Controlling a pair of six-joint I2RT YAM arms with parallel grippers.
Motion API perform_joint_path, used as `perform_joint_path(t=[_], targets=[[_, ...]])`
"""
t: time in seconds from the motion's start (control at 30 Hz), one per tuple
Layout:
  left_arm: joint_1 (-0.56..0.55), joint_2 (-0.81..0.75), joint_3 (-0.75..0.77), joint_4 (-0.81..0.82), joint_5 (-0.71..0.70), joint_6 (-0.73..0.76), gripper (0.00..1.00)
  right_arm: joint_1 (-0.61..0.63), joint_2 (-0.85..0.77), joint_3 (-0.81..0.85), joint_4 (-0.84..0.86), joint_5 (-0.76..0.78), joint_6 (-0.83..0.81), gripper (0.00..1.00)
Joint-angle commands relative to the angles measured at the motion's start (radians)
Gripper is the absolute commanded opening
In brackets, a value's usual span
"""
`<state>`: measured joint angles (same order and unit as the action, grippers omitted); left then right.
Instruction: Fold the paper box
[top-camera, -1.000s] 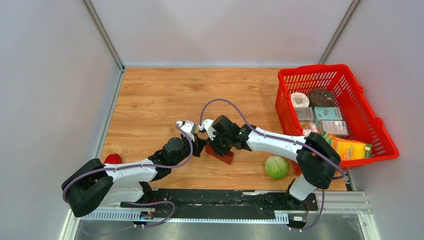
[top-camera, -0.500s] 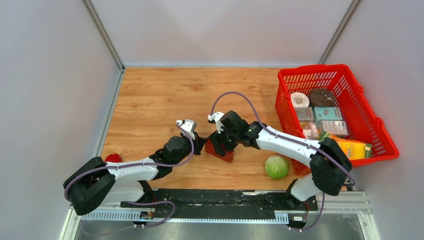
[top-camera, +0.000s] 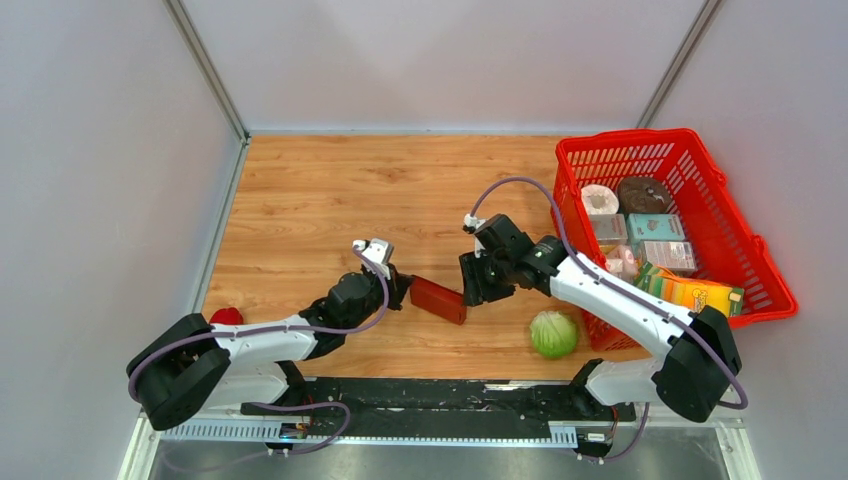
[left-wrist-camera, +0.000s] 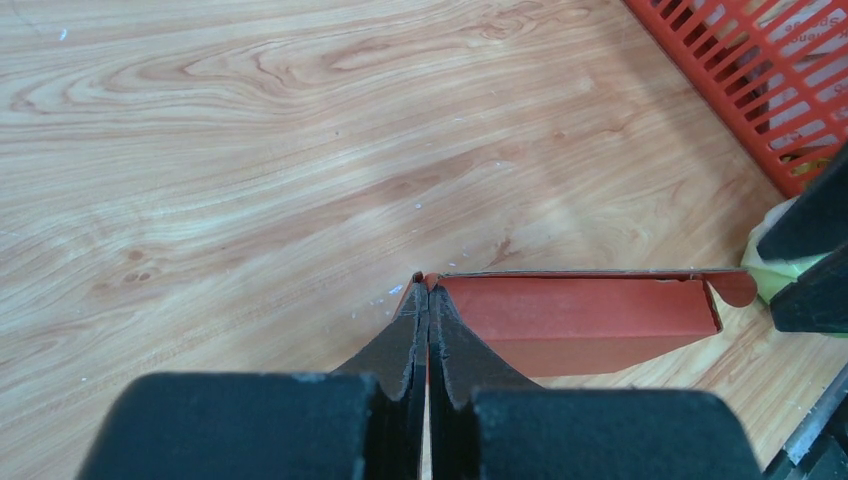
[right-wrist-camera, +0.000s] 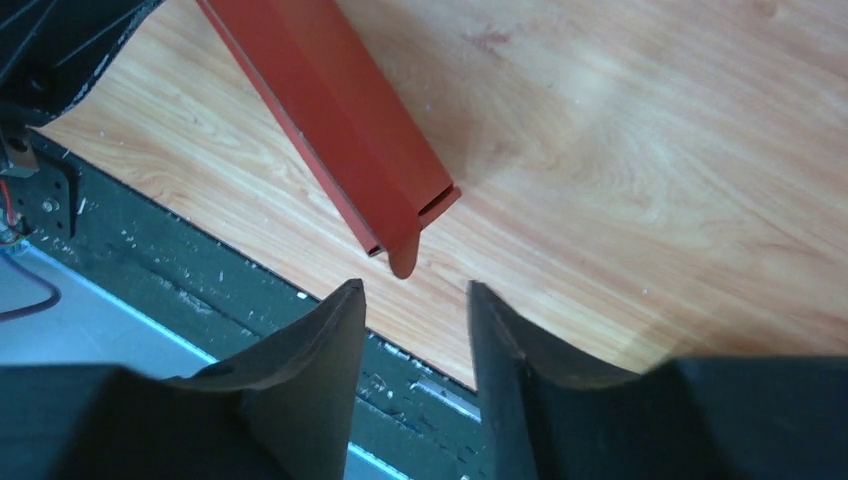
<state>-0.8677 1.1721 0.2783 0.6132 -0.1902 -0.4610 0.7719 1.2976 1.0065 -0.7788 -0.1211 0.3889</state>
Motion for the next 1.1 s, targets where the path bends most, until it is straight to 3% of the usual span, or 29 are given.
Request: perform_joint_path(t=[0.0, 0.2, 0.3, 0.4, 0.57, 1.07], targets=[[-0.019, 0.011, -0.008, -0.144, -0.015, 0.025, 0.0, 0.003, -0.008, 0.033, -0.04, -0.012, 0.079, 0.4], [-0.031, 0.001, -0.013, -0.145, -0.029, 0.03, 0.0, 0.003, 0.028, 0.064, -0.037, -0.023, 0.087, 0.24], [-0.036, -0.002, -0.011, -0.15, -0.037, 0.031, 0.0, 0.003, 0.045, 0.063, -0.016, -0.046, 0.093, 0.24], [-0.042, -0.006, -0.014, -0.148, -0.043, 0.033, 0.0, 0.003, 0.058, 0.057, -0.001, -0.063, 0.091, 0.32], [-0.048, -0.009, -0.014, -0.15, -0.049, 0.036, 0.0, 0.003, 0.077, 0.04, 0.022, -0.084, 0.09, 0.33], [-0.077, -0.012, -0.014, -0.151, -0.08, 0.047, 0.0, 0.003, 0.098, 0.037, 0.049, -0.092, 0.178, 0.06]])
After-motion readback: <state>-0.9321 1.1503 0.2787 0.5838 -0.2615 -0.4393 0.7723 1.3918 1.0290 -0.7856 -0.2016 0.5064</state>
